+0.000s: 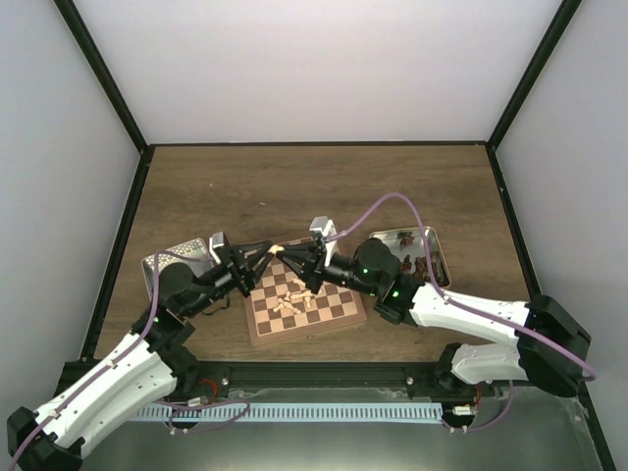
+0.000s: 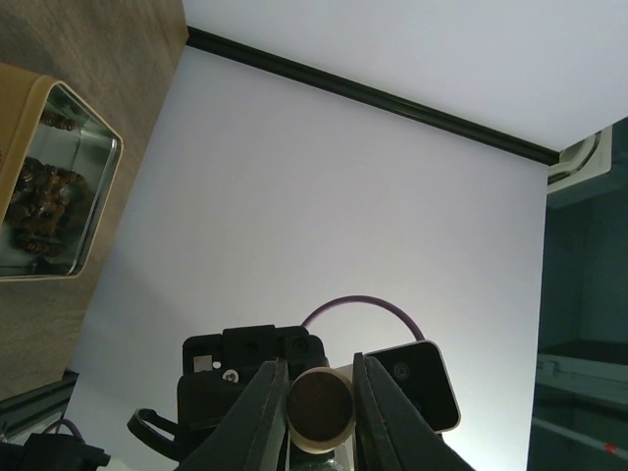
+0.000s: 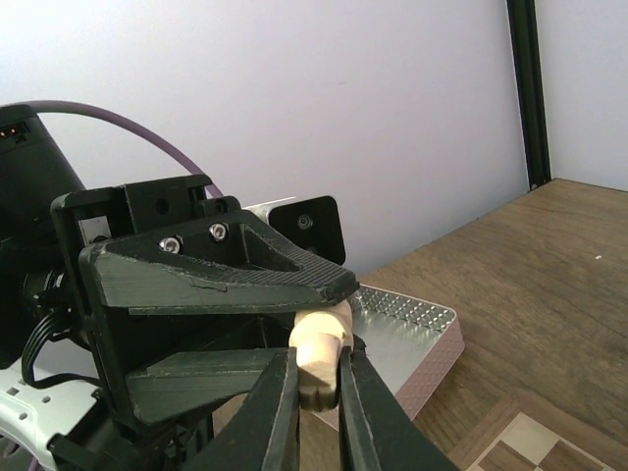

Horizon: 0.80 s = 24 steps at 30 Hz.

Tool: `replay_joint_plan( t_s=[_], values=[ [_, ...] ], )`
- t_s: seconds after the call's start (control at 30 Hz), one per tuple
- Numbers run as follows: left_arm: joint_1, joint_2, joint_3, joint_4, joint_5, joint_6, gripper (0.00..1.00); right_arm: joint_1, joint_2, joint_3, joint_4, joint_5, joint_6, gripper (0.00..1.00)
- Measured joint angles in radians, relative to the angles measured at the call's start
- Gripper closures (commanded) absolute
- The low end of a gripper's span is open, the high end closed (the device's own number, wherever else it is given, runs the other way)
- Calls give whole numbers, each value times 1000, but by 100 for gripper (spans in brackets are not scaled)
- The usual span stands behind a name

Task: Set up the chess pieces on the board
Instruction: Place the chess piece on the chessboard.

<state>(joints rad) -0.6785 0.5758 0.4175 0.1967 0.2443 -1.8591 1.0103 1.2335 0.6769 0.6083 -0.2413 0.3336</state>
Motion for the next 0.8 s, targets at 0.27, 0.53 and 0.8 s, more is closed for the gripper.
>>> replay_joint_plan(
  t_s=[0.27, 0.53, 0.8],
  values=[
    [0, -13, 6, -42, -22, 57, 45, 2, 0, 34, -74, 43, 56, 99],
    [0, -61, 128, -358, -184, 417, 25, 1, 41, 267, -475, 184, 140, 99],
    [0, -169, 280, -681, -471, 930, 24, 1, 231, 451, -841, 291, 176, 99]
  ],
)
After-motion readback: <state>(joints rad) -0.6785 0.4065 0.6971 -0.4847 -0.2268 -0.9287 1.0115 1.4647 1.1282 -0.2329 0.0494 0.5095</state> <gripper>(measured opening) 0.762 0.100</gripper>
